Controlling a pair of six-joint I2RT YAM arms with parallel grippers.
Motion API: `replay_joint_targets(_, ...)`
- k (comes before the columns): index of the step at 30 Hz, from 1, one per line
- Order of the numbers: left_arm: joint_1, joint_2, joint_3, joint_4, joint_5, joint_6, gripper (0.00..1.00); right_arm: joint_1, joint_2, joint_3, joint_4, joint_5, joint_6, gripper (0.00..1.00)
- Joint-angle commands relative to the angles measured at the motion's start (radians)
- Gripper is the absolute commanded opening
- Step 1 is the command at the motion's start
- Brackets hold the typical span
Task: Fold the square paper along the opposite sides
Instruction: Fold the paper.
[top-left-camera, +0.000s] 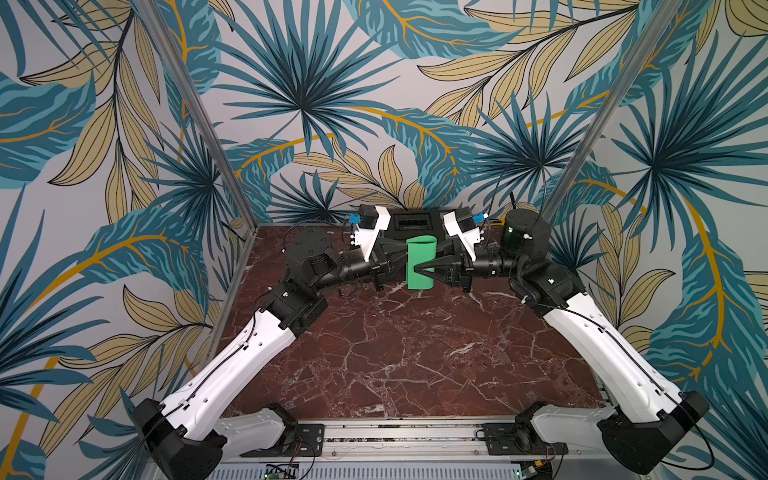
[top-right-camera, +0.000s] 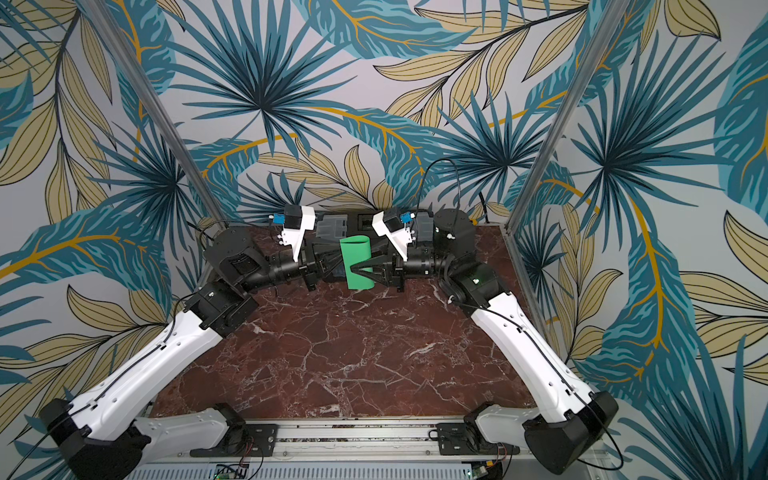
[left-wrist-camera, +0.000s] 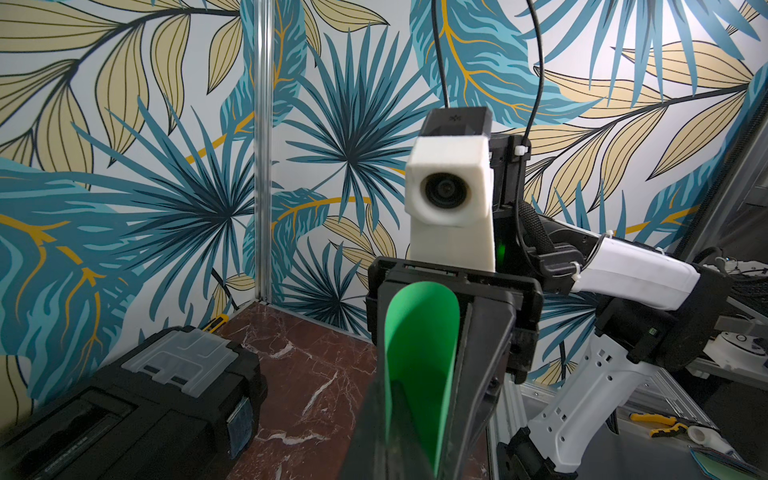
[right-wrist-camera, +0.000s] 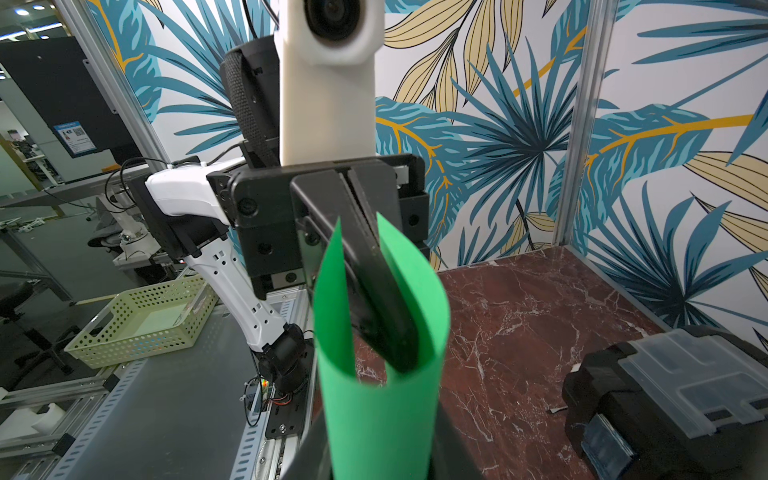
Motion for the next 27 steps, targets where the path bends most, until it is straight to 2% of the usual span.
replay_joint_targets(1, -0.001, -0.007, 0.042, -0.001, 0.006, 0.009, 0.00, 0.007, 0.004, 0.008, -0.015, -0.008, -0.010, 0.27)
replay_joint_targets(10, -0.001, -0.007, 0.040, 0.003, 0.006, 0.007, 0.00, 0.007, 0.005, 0.008, -0.012, -0.009, -0.010, 0.26)
replay_joint_targets(24, -0.001, -0.010, 0.036, 0.008, 0.001, 0.005, 0.00, 0.010, 0.005, 0.008, -0.008, -0.005, -0.008, 0.18)
replay_joint_targets(27, -0.001, -0.014, 0.043, -0.011, -0.021, 0.018, 0.06, 0.010, 0.005, 0.009, -0.008, -0.002, -0.009, 0.18)
